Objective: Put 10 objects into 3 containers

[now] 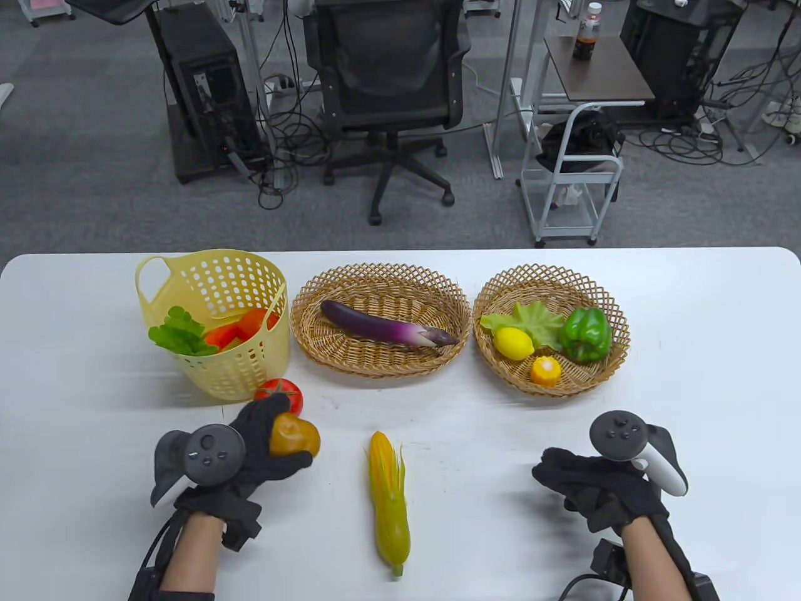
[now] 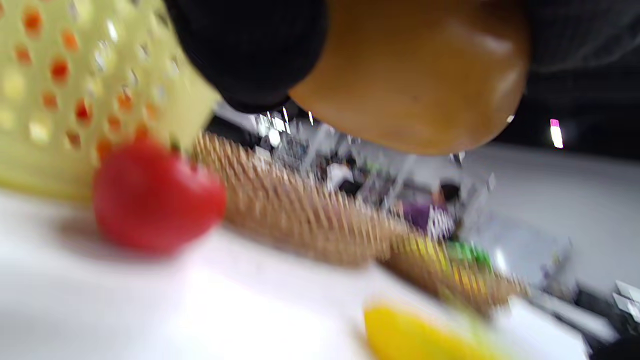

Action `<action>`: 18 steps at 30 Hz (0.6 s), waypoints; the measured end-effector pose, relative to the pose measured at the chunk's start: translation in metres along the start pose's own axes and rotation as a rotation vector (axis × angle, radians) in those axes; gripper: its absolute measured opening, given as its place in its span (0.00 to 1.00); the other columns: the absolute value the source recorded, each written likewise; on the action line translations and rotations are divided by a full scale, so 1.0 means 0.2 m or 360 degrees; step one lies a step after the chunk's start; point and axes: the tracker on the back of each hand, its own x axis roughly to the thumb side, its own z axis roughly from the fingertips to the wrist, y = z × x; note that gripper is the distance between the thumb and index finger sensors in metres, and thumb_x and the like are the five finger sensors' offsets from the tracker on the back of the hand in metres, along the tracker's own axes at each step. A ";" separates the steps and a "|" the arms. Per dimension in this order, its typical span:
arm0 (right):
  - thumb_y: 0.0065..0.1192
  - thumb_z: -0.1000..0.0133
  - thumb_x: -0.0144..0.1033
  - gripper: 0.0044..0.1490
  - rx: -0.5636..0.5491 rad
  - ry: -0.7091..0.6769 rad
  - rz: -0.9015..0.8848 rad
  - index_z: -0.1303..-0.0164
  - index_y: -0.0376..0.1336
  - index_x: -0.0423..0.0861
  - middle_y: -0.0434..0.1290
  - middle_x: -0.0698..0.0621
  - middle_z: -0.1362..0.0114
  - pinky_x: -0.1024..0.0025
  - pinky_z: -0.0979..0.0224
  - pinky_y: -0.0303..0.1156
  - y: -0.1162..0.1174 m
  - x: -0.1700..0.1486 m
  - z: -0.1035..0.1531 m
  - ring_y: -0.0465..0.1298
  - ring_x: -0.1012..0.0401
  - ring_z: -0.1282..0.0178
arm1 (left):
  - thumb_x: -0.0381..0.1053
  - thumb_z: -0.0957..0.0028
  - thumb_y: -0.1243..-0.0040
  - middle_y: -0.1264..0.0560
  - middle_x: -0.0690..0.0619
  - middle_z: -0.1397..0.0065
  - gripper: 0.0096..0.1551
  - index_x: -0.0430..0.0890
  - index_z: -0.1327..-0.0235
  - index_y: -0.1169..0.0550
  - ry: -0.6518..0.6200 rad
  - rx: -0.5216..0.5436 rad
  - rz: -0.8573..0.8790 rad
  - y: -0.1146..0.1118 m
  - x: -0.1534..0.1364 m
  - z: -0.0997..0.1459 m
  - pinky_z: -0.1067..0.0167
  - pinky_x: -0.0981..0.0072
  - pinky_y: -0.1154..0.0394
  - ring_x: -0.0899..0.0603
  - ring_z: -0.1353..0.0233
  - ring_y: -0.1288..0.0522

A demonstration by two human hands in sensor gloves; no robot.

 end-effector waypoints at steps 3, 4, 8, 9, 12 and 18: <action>0.49 0.34 0.56 0.48 -0.0004 0.0002 -0.0004 0.15 0.49 0.35 0.63 0.26 0.23 0.45 0.37 0.71 0.00 0.00 0.00 0.73 0.36 0.38 | 0.81 0.54 0.44 0.37 0.41 0.20 0.60 0.45 0.18 0.44 0.0187 0.0294 -0.0043 0.17 -0.03 -0.04 0.61 0.78 0.16 0.40 0.31 0.23; 0.49 0.34 0.56 0.48 -0.0005 0.0005 -0.0004 0.15 0.49 0.35 0.64 0.26 0.23 0.45 0.37 0.71 0.00 0.00 0.00 0.73 0.36 0.38 | 0.81 0.53 0.45 0.37 0.42 0.20 0.60 0.45 0.18 0.44 0.0280 0.0410 -0.0062 0.22 -0.04 -0.06 0.61 0.79 0.17 0.40 0.31 0.23; 0.46 0.34 0.57 0.47 0.0001 0.0003 -0.0018 0.15 0.49 0.34 0.64 0.26 0.23 0.45 0.37 0.71 0.00 0.00 0.00 0.73 0.36 0.38 | 0.79 0.49 0.45 0.39 0.39 0.20 0.59 0.43 0.18 0.46 0.0566 0.0591 -0.0111 0.34 -0.06 -0.15 0.61 0.80 0.17 0.38 0.31 0.24; 0.46 0.33 0.57 0.47 0.0005 -0.0002 -0.0025 0.15 0.49 0.34 0.64 0.25 0.23 0.45 0.36 0.71 0.00 -0.01 0.00 0.73 0.36 0.37 | 0.79 0.49 0.45 0.39 0.38 0.20 0.59 0.43 0.18 0.46 0.0596 0.0588 -0.0144 0.35 -0.06 -0.17 0.61 0.80 0.17 0.38 0.31 0.24; 0.46 0.33 0.57 0.47 0.0003 -0.0001 -0.0057 0.15 0.49 0.34 0.64 0.25 0.23 0.44 0.36 0.71 -0.01 -0.02 0.00 0.73 0.36 0.37 | 0.78 0.48 0.44 0.39 0.36 0.21 0.59 0.41 0.18 0.45 0.0714 0.0552 -0.0288 0.36 -0.07 -0.26 0.61 0.79 0.17 0.36 0.31 0.24; 0.45 0.33 0.57 0.48 0.0008 0.0013 -0.0068 0.15 0.49 0.34 0.63 0.25 0.23 0.44 0.36 0.70 -0.01 -0.03 0.00 0.72 0.35 0.36 | 0.77 0.47 0.43 0.38 0.35 0.21 0.59 0.40 0.17 0.46 0.0853 0.0433 -0.0440 0.30 -0.09 -0.36 0.60 0.76 0.17 0.35 0.32 0.24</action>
